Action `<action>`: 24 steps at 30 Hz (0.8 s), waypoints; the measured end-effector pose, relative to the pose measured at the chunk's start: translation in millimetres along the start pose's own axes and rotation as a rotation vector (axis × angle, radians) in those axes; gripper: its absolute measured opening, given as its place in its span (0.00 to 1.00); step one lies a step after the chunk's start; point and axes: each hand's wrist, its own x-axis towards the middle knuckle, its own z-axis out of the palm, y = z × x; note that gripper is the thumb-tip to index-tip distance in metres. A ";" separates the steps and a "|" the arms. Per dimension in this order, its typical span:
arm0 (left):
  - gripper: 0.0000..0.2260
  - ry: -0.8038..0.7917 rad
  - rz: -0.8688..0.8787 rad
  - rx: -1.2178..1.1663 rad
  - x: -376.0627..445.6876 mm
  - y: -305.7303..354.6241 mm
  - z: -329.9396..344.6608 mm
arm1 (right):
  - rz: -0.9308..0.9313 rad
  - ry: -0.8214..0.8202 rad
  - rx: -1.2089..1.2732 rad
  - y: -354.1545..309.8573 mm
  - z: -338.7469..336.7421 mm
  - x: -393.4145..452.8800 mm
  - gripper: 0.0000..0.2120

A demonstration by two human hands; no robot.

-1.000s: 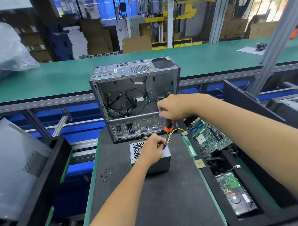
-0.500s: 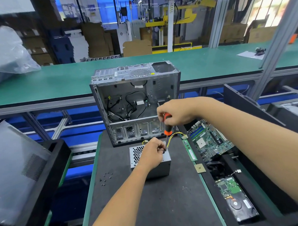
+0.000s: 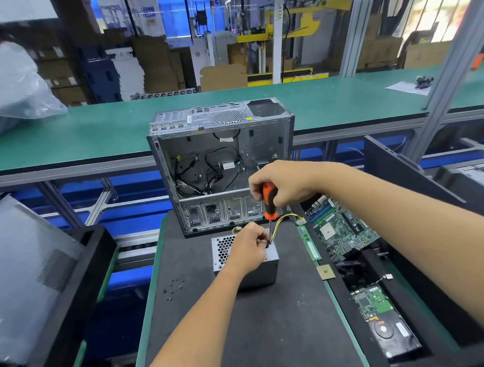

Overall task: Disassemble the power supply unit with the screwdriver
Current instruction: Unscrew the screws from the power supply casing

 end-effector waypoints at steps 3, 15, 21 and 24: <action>0.12 -0.006 -0.010 -0.001 0.6 -0.1 0.5 | 0.041 0.043 -0.008 -0.4 5.1 1.1 0.04; 0.12 -0.008 0.002 -0.006 0.1 -0.3 0.3 | 0.007 -0.041 0.089 -3.0 0.9 1.3 0.12; 0.13 -0.010 -0.008 -0.009 0.6 -1.0 1.3 | 0.185 0.081 -0.313 -2.9 10.6 11.8 0.17; 0.13 -0.009 0.002 -0.004 1.2 -1.6 1.7 | 0.121 0.052 -0.248 -0.9 9.3 11.3 0.12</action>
